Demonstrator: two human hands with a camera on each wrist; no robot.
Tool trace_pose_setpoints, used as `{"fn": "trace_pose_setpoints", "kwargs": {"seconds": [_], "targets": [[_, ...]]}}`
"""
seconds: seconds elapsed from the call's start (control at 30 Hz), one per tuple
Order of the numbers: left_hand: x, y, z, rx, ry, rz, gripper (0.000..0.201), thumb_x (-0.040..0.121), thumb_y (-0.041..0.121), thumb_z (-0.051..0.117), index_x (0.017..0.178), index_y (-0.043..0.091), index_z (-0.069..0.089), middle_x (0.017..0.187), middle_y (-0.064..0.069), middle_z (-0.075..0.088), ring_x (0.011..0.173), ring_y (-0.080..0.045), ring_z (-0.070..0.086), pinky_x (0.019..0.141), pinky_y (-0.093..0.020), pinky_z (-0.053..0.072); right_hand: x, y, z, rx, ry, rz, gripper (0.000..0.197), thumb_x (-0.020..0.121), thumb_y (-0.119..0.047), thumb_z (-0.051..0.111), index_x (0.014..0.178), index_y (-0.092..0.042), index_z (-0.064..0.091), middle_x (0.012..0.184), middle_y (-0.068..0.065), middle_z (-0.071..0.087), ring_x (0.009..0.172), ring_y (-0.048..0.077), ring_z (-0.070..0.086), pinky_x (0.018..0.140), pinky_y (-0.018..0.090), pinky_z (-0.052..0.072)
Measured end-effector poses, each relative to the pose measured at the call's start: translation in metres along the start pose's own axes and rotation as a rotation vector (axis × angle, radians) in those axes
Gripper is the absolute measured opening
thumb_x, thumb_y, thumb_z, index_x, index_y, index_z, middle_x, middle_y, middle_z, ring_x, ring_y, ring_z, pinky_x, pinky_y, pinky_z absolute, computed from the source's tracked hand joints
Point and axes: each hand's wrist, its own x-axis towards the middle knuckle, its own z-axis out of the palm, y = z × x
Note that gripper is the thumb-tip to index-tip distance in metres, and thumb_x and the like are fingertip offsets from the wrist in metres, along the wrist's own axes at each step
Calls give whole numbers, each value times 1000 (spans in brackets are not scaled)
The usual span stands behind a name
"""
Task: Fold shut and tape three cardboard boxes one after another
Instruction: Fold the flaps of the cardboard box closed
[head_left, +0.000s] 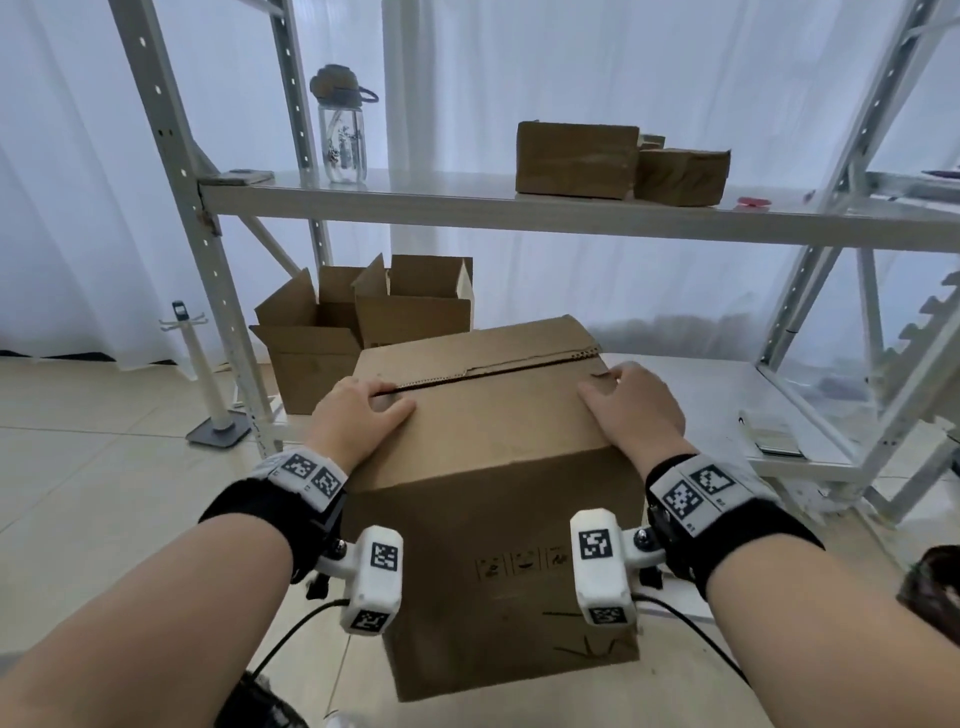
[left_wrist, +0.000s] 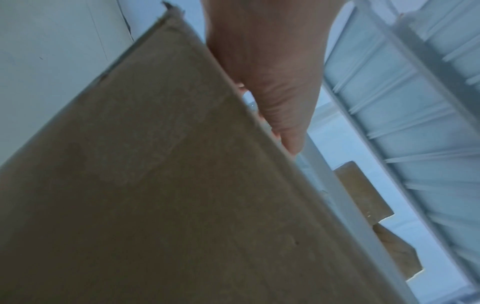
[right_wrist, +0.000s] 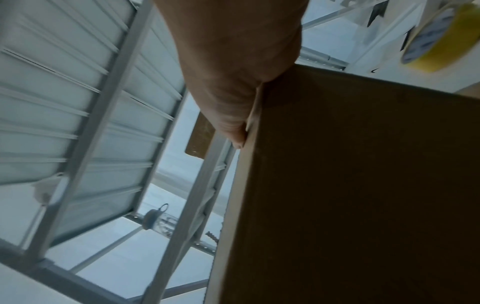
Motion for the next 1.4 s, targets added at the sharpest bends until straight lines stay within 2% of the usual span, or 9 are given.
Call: {"fn": "trace_pose_setpoints", "kwargs": {"seconds": [0.17, 0.43, 0.53, 0.6, 0.67, 0.8, 1.0, 1.23, 1.4], "targets": [[36, 5, 22, 41, -32, 24, 46, 87, 51, 59, 124, 24, 61, 127, -5, 54, 117, -22, 52, 98, -34, 40, 22, 19, 20, 33, -3, 106, 55, 91, -47, 54, 134, -14, 46, 132, 10, 52, 117, 30, 53, 87, 36, 41], [87, 29, 37, 164, -132, 64, 52, 86, 54, 57, 127, 22, 53, 134, -10, 41, 126, -31, 39, 106, -39, 32, 68, 35, 16, -94, -271, 79, 96, 84, -66, 52, 152, -28, -2, 152, 17, 19, 133, 37, 38, 107, 48, 32], [88, 28, 38, 275, -180, 9, 47, 88, 60, 49, 122, 27, 54, 143, -10, 30, 133, -36, 24, 110, -43, 22, 75, 40, 19, 45, -334, 61, 99, 82, -62, 60, 154, -25, 3, 156, 12, 13, 139, 32, 30, 113, 47, 27], [88, 25, 40, 292, -235, -8, 49, 88, 63, 44, 122, 28, 50, 143, -11, 36, 131, -36, 32, 107, -45, 27, 74, 42, 21, 54, -362, -3, 91, 85, -57, 59, 154, -19, 13, 157, 12, 16, 142, 28, 25, 115, 41, 23], [85, 24, 42, 240, -272, -32, 57, 87, 66, 42, 130, 28, 43, 145, -9, 38, 128, -32, 42, 103, -43, 35, 72, 43, 22, 54, -357, -46, 85, 88, -53, 57, 153, -12, 20, 155, 11, 23, 142, 24, 25, 114, 35, 21], [79, 23, 42, 278, -299, -31, 76, 88, 70, 35, 150, 29, 21, 158, -5, 18, 143, -24, 24, 111, -41, 28, 71, 43, 19, 97, -325, -54, 84, 87, -51, 62, 149, -7, 28, 151, 10, 34, 136, 25, 36, 109, 32, 28], [103, 27, 33, 285, -224, 31, 74, 85, 71, 41, 143, 25, 41, 147, -10, 39, 134, -25, 38, 106, -39, 34, 92, 26, 15, 94, -271, -70, 78, 85, -48, 66, 143, -4, 39, 143, 12, 46, 129, 26, 45, 107, 33, 34], [107, 24, 55, 297, -208, 39, 70, 83, 72, 42, 136, 27, 50, 145, -3, 43, 129, -25, 45, 104, -40, 38, 95, 41, 39, -95, -416, -33, 83, 89, -68, 40, 154, -24, 12, 161, 1, -9, 146, 26, 18, 115, 38, 20], [106, 33, 58, 336, -267, -44, 69, 86, 71, 36, 137, 24, 42, 146, -5, 40, 131, -35, 37, 106, -49, 32, 101, 42, 42, -188, -397, -108, 82, 92, -65, 38, 154, -14, 17, 162, 4, 1, 147, 24, 14, 117, 37, 15]]}}
